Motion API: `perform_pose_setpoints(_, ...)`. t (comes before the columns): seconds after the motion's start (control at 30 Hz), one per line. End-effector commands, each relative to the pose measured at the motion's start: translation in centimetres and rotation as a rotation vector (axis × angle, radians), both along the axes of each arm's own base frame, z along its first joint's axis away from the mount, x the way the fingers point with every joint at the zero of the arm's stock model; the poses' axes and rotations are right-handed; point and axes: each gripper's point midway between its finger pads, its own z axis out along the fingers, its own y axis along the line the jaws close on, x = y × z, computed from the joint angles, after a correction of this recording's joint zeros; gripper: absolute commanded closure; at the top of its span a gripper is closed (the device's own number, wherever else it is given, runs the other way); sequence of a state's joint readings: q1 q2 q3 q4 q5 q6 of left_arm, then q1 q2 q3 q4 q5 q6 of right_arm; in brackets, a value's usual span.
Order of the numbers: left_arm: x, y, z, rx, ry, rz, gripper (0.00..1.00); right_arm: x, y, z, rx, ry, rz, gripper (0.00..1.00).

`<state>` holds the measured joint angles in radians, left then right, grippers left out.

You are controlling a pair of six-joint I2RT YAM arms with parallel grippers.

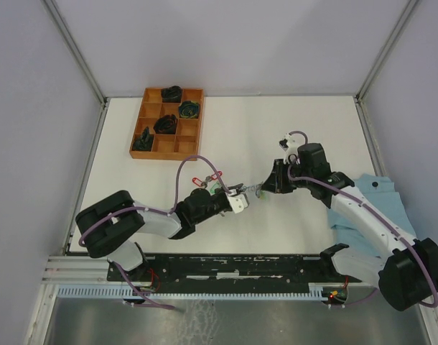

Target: Put the keys on the keyring

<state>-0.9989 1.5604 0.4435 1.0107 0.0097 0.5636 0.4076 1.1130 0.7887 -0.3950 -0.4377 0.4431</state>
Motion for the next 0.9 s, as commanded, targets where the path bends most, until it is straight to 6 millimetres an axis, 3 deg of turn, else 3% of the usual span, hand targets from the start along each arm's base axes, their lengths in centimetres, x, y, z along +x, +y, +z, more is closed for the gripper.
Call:
perform_pose_setpoints(0.0,0.0,-0.5,4.8,-0.194,-0.016,-0.007,0.97,0.8,0.8,2.0,0.073,-0.107,0.032,0.72)
perform_pose_setpoints(0.87,-0.3,-0.8,5.7,-0.265,0.024,-0.021,0.97,0.4,1.9,1.8,0.153,-0.104,0.078,0.74)
